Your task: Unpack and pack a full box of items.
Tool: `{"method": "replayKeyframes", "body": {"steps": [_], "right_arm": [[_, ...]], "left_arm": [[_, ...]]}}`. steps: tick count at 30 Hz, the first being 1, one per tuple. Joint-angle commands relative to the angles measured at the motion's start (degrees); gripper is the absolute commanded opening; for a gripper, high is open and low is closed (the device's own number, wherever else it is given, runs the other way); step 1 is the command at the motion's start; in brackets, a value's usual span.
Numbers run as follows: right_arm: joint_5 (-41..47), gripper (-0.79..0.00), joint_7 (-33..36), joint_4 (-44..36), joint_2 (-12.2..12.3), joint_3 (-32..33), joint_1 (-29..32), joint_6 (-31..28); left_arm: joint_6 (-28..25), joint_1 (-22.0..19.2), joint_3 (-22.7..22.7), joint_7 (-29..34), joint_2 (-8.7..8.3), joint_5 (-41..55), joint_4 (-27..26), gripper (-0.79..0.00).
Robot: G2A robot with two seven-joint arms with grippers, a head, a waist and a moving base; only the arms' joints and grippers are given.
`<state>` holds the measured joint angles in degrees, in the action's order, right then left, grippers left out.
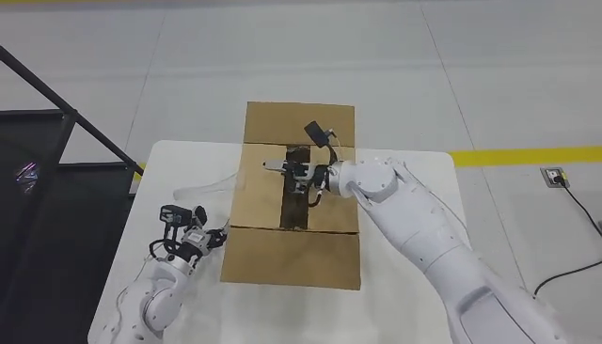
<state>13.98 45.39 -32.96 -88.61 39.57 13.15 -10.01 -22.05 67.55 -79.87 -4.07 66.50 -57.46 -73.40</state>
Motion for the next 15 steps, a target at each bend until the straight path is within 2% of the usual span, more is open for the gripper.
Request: {"method": "replayKeyframes", "body": {"steps": [1, 7, 11, 15], "right_arm": [[0.13, 0.000, 0.14, 1.15, -0.64, -0.36, -0.29, 0.74], [2.07, 0.000, 1.87, 5.14, -2.70, -0.78, -1.00, -0.04], [8.52, 0.000, 7.76, 7.92, -3.84, 1.03, -0.72, -4.49], [13.06, 0.000, 10.68, 10.84, -4.58, 2.88, -0.93, -8.29]], "left_arm": [[0.24, 0.52, -0.43, -0.43, -0.04, 0.16, -0.32, 0.000], [0.09, 2.65, -3.71, -1.77, -0.38, 3.32, -1.45, 0.000], [-0.92, 4.94, -6.17, -1.92, -0.69, 5.74, -3.38, 0.000], [-1.96, 7.18, -7.93, -1.62, -0.93, 7.47, -5.73, 0.000]]}}
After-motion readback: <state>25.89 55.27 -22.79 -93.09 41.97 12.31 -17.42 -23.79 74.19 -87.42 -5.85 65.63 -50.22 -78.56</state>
